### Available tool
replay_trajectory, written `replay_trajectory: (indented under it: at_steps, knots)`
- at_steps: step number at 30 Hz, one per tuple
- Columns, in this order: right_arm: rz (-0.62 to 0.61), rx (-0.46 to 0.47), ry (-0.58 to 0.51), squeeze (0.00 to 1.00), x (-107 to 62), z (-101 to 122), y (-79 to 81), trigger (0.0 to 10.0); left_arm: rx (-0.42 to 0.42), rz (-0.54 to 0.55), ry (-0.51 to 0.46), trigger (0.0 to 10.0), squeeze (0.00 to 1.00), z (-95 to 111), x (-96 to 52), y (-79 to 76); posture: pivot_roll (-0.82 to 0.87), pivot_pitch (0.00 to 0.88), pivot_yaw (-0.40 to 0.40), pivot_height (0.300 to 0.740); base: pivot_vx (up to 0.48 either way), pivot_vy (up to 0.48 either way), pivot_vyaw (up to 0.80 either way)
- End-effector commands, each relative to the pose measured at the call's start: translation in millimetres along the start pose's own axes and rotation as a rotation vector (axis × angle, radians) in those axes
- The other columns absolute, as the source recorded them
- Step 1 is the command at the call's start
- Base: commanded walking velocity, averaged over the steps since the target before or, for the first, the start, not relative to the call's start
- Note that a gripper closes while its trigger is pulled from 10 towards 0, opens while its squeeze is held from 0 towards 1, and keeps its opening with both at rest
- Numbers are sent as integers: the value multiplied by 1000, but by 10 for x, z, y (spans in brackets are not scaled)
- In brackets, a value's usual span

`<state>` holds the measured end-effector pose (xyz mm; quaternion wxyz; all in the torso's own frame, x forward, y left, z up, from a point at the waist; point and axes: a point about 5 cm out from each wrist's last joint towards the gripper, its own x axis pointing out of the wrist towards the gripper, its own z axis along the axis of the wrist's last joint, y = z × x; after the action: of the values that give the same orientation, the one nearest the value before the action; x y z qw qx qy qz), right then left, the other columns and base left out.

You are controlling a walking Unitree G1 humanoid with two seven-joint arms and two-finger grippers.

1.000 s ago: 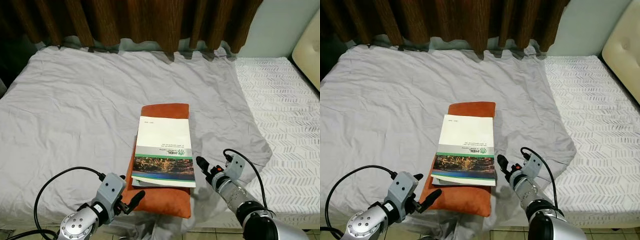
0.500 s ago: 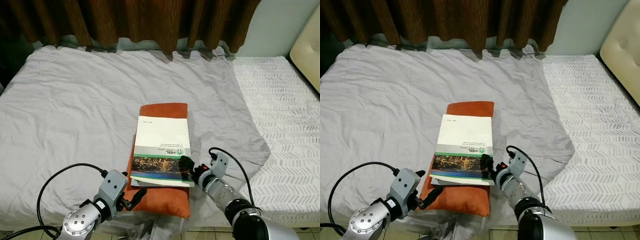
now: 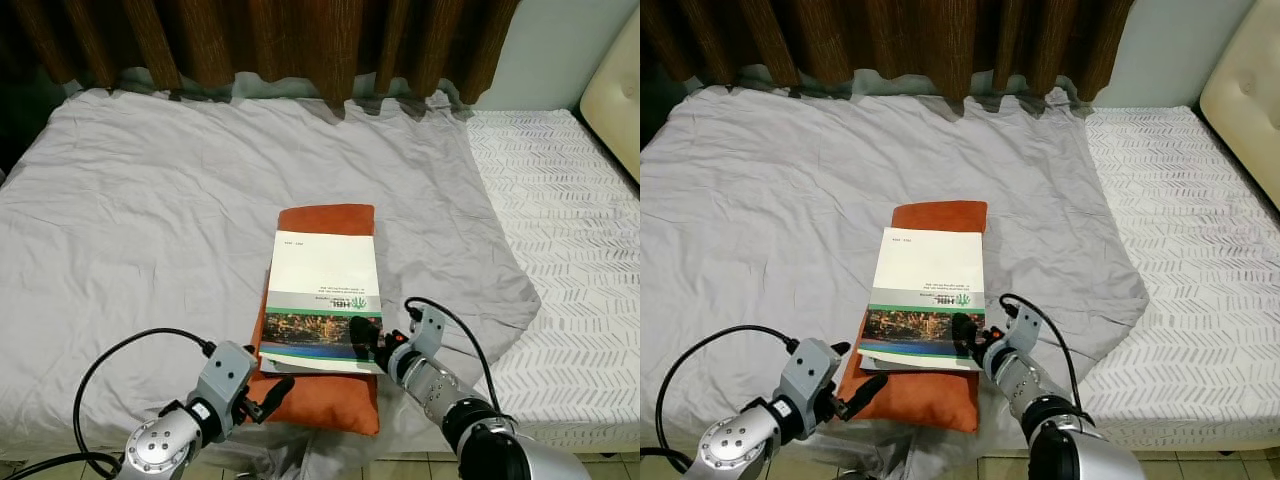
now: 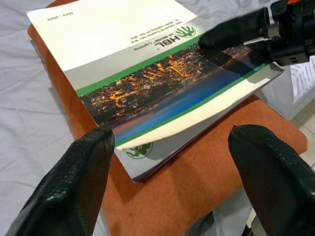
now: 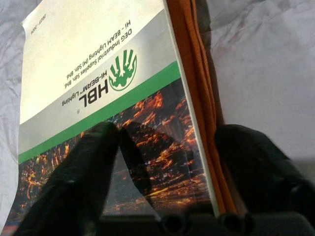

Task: Clean up the room

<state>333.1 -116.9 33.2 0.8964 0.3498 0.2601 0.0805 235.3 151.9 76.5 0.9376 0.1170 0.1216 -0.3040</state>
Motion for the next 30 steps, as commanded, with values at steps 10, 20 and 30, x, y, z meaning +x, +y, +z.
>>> replay_trajectory:
  at_steps: [10,20,30]
  knots:
    - [-39,4,13,0,-44,-44,-117,0,1,-10,6,10000,0,-20,73,-44,252,215,-79,740,0,0,0]
    - [-50,55,-8,0,-53,-23,-142,0,22,-4,-15,10000,0,38,155,34,261,163,-79,740,0,0,0]
    - [-20,-4,-165,0,-35,399,-47,0,58,72,-2,10000,0,12,299,124,207,81,-87,740,0,0,0]
